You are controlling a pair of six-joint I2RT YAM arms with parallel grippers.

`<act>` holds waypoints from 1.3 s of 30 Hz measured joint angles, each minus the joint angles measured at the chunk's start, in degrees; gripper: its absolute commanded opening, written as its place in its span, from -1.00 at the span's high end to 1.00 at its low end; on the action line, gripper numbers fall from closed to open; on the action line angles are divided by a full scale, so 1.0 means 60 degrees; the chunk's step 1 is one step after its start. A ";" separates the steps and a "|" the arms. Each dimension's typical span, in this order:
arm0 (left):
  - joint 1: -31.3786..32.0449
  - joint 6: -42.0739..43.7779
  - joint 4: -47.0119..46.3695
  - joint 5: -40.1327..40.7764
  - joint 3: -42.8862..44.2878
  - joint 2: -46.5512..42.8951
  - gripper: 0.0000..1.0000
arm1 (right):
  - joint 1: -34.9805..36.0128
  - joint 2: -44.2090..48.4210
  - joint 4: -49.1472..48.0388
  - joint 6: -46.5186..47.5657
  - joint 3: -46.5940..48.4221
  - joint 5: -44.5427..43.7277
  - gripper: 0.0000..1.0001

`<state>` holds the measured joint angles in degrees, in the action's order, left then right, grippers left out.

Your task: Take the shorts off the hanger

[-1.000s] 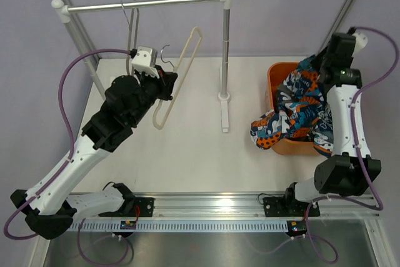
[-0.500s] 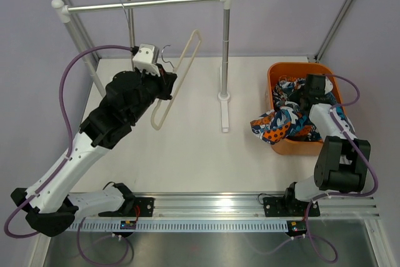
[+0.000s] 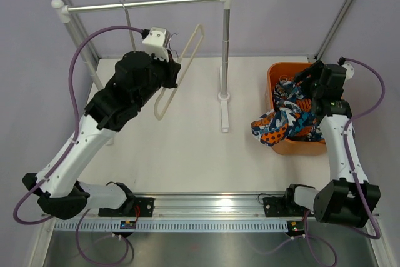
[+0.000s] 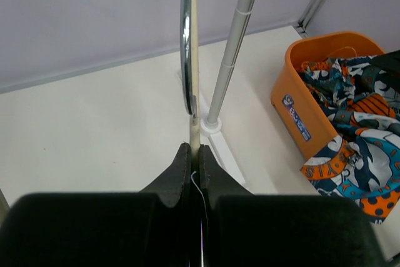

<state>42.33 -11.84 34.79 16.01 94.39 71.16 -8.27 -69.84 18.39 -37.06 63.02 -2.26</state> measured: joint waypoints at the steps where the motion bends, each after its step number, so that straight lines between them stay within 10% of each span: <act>1: 0.0000 0.0011 0.0007 0.0091 0.0233 0.0197 1.00 | 0.0000 0.0142 0.0058 0.0036 0.0113 0.0000 -0.59; 39: -0.1942 0.0477 -0.0831 0.1468 0.4892 0.5013 1.00 | 0.0000 0.3111 0.0918 0.0466 0.0831 0.2080 -0.67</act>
<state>30.68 -8.97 29.80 24.82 123.74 101.23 -8.27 -51.18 23.90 -34.26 68.01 10.22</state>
